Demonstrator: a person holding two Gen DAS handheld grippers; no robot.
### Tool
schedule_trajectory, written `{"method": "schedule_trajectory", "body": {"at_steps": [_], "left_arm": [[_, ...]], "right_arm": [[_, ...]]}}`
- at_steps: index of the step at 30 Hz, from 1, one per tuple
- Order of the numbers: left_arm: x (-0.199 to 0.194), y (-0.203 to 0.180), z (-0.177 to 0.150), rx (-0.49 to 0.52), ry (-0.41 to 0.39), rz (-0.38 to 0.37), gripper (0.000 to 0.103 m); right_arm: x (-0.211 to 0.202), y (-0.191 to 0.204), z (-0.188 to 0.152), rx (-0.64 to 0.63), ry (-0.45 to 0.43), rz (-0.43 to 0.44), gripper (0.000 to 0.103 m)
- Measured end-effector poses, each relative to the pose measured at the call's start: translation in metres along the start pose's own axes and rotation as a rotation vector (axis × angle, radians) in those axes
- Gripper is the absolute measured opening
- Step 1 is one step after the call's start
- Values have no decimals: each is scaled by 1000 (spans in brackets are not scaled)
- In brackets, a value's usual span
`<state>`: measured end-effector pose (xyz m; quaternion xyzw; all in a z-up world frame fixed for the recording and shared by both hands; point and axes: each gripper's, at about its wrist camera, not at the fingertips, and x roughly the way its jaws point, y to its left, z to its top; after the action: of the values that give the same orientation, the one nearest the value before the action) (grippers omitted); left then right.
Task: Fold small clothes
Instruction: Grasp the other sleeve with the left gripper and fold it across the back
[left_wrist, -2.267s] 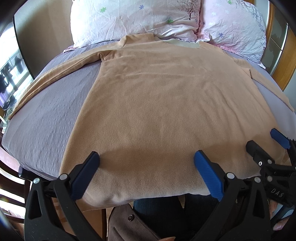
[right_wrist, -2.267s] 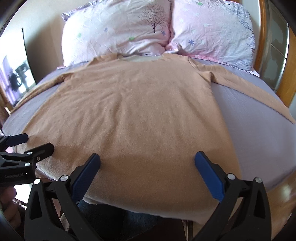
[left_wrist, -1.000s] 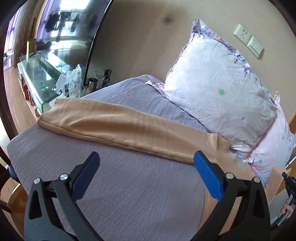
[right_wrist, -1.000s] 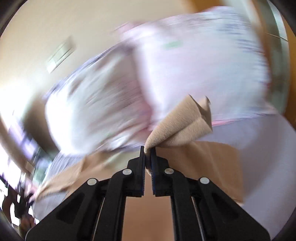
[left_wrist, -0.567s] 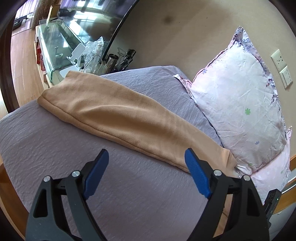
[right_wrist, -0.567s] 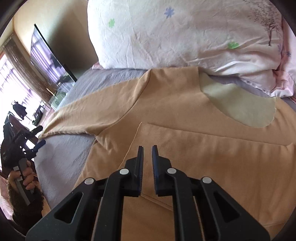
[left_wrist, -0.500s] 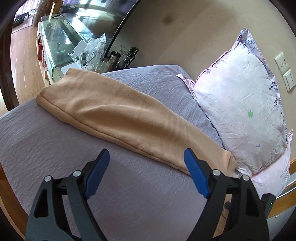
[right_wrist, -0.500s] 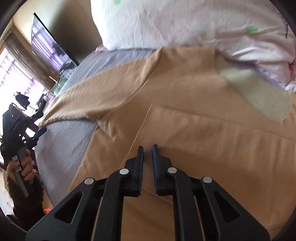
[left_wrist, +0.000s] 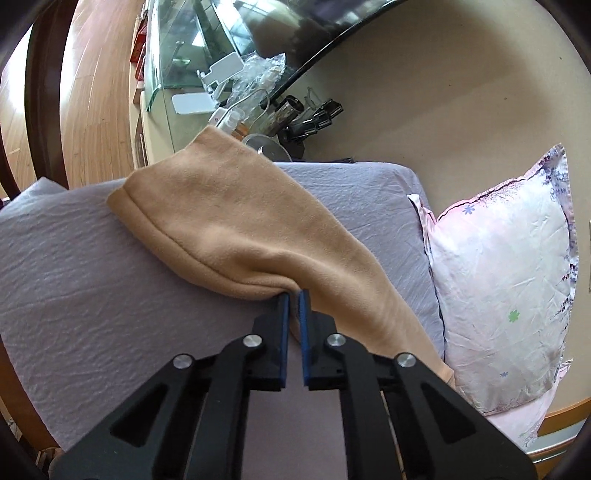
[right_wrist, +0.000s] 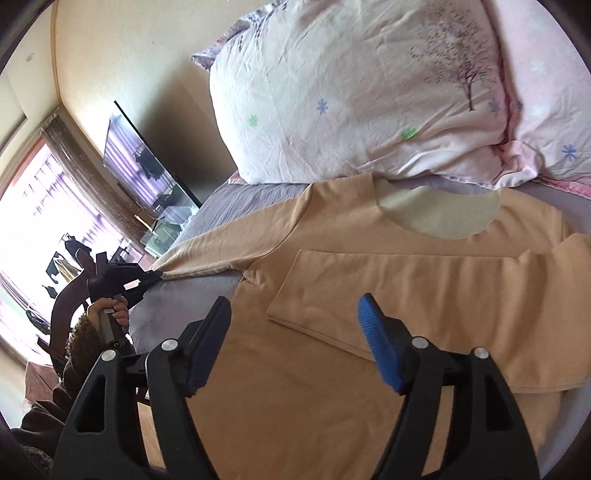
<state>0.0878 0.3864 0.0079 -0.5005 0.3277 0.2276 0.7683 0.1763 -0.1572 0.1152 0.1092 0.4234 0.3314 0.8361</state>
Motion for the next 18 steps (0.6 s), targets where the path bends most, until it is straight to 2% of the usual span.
{"method": "schedule_trajectory", "body": {"at_steps": [4,6,8,11,14,16,18], "left_arm": [[-18,-57,-13,175,-108,-3,3],[-27,-102,-31,310,-143,-43,3],[-35,-158,-67,497,-157,-119,3],[-42,-242,-166,891,-115,-262,3],[-27,-286,-297,1291,69,-380,3],[-7,-285,-377,1527,198,-375,4],[6,-270,-425,1688,239,-332,8]], "right_arm": [[-29,-17,-5,23,-58,-32,75],[-43,-27,-7,34,-83,-50,77],[-49,-36,-10,50,-107,-80,77],[-57,-52,-14,99,-140,-104,77],[-59,-68,-19,160,-138,-132,77],[-52,-80,-22,197,-103,-147,77],[-44,-91,-24,230,-74,-161,77]]}}
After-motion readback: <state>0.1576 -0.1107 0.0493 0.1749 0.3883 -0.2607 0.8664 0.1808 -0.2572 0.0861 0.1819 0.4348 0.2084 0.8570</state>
